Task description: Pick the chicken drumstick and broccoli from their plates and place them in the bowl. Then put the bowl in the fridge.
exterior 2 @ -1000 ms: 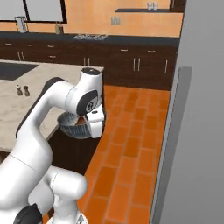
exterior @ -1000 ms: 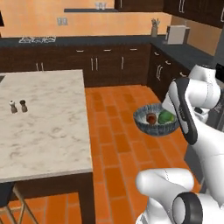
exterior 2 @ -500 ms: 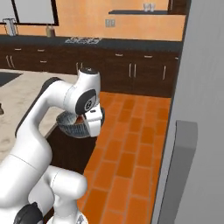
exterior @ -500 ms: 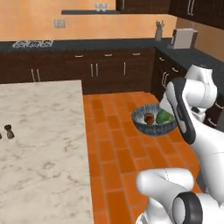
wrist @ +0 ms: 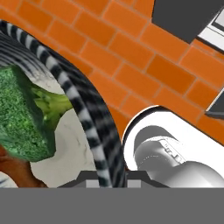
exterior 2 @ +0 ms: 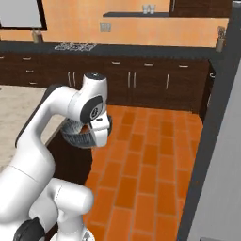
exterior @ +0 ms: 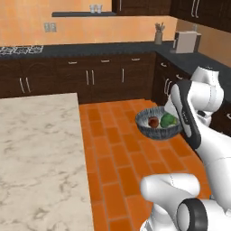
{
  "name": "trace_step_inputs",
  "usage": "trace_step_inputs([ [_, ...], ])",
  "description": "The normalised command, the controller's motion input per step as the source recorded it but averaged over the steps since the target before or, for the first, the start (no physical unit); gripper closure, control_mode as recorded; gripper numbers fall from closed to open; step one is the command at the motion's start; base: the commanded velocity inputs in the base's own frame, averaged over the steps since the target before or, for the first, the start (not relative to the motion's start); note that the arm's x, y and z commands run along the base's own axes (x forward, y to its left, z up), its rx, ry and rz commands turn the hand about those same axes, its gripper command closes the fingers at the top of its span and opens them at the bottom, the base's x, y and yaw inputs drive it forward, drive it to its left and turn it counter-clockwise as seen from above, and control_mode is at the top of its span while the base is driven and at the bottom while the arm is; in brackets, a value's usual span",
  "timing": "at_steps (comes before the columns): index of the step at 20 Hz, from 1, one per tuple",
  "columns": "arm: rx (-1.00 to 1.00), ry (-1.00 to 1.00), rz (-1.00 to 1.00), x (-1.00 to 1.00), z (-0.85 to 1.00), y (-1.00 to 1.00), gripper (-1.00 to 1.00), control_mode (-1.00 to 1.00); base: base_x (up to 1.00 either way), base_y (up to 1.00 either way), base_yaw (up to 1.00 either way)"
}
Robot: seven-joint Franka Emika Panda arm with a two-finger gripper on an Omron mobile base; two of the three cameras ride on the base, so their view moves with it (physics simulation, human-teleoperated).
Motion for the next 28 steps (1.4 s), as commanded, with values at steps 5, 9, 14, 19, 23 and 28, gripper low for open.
trace_step_inputs([
  [5,0.0,0.0,0.0,0.0,0.0,0.0,1.0,1.0,0.66,0.02,-0.27],
  [9,0.0,0.0,0.0,0.0,0.0,0.0,1.0,1.0,0.32,0.0,-0.53],
  [14,0.0,0.0,0.0,0.0,0.0,0.0,1.0,1.0,0.47,0.39,-0.71],
  [19,0.0,0.0,0.0,0.0,0.0,0.0,1.0,1.0,0.36,0.26,-0.74],
  [23,0.0,0.0,0.0,0.0,0.0,0.0,1.0,1.0,0.86,-0.61,-0.14],
  [28,0.0,0.0,0.0,0.0,0.0,0.0,1.0,1.0,0.21,-0.33,-0.18],
])
